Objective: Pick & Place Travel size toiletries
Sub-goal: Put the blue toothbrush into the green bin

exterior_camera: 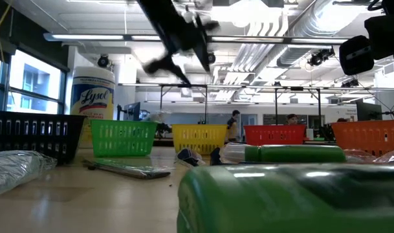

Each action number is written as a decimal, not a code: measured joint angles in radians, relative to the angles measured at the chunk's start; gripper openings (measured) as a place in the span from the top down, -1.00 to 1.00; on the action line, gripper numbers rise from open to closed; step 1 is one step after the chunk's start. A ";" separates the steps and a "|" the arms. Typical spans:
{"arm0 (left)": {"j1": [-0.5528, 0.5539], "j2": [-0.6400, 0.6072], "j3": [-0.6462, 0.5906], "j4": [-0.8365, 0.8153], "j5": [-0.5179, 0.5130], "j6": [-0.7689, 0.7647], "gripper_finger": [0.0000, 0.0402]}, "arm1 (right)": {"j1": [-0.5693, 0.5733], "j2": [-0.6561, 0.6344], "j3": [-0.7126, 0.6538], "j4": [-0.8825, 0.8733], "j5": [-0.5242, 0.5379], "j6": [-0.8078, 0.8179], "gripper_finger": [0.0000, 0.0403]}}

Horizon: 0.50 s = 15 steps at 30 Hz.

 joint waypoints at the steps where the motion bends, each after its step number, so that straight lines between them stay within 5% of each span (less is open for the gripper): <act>1: -0.014 -0.050 -0.001 -0.024 0.033 -0.060 -0.26 | 0.000 0.000 0.000 -0.001 0.001 0.003 0.98; 6: -0.044 -0.299 0.001 -0.063 0.291 -0.453 -0.26 | 0.000 0.006 0.000 -0.008 0.000 0.004 0.98; 10: -0.040 -0.457 0.000 -0.089 0.266 -0.861 -0.26 | 0.000 0.013 0.000 -0.003 0.015 0.003 0.98; 15: -0.035 -0.606 -0.029 -0.180 0.280 -1.170 -0.25 | 0.000 0.015 0.000 0.002 0.033 -0.001 0.98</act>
